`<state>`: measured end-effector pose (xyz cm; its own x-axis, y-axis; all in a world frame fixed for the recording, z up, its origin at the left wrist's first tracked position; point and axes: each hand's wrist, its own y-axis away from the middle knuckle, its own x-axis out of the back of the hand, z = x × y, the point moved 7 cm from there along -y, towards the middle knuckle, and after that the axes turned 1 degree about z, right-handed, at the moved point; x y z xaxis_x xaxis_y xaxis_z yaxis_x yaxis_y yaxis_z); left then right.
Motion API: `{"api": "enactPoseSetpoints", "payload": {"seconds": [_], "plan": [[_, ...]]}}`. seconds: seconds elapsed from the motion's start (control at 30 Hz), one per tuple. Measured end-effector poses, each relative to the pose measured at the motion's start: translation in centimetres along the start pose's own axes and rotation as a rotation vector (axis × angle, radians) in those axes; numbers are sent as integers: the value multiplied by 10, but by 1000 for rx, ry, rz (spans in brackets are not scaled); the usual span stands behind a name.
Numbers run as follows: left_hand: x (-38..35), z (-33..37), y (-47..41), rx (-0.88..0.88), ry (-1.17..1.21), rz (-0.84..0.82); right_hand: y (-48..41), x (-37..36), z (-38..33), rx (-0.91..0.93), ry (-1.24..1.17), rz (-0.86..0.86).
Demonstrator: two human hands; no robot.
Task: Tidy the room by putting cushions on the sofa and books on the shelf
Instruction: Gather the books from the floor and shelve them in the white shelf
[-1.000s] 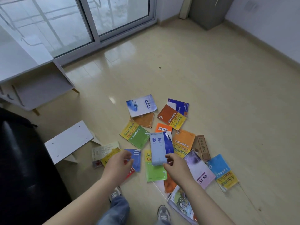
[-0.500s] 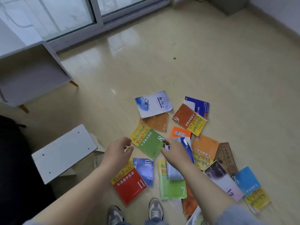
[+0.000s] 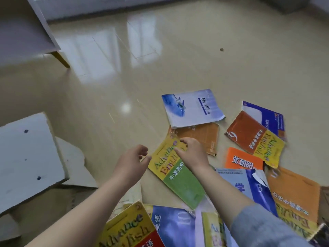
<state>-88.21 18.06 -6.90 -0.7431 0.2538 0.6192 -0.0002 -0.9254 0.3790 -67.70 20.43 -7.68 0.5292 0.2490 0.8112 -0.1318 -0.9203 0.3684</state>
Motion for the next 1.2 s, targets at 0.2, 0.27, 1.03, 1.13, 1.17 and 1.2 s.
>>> {"api": "enactPoseSetpoints", "payload": {"seconds": [0.2,0.27,1.03,1.13,1.17,1.2], "plan": [[-40,-50,-60,-99,39,109,-68,-46,25,33,1,224],[-49,-62,-64,-112,49,121,-79,-59,28,66,5,283],[-60,-116,-105,-48,-68,180,-170,-71,17,43,565,418],[-61,-115,-103,-55,-75,178,-174,-70,20,61,532,423],[-61,-116,-103,-52,-77,171,-175,-69,23,58,489,421],[-61,-115,-103,-50,-80,167,-174,-67,27,53,422,424]]}}
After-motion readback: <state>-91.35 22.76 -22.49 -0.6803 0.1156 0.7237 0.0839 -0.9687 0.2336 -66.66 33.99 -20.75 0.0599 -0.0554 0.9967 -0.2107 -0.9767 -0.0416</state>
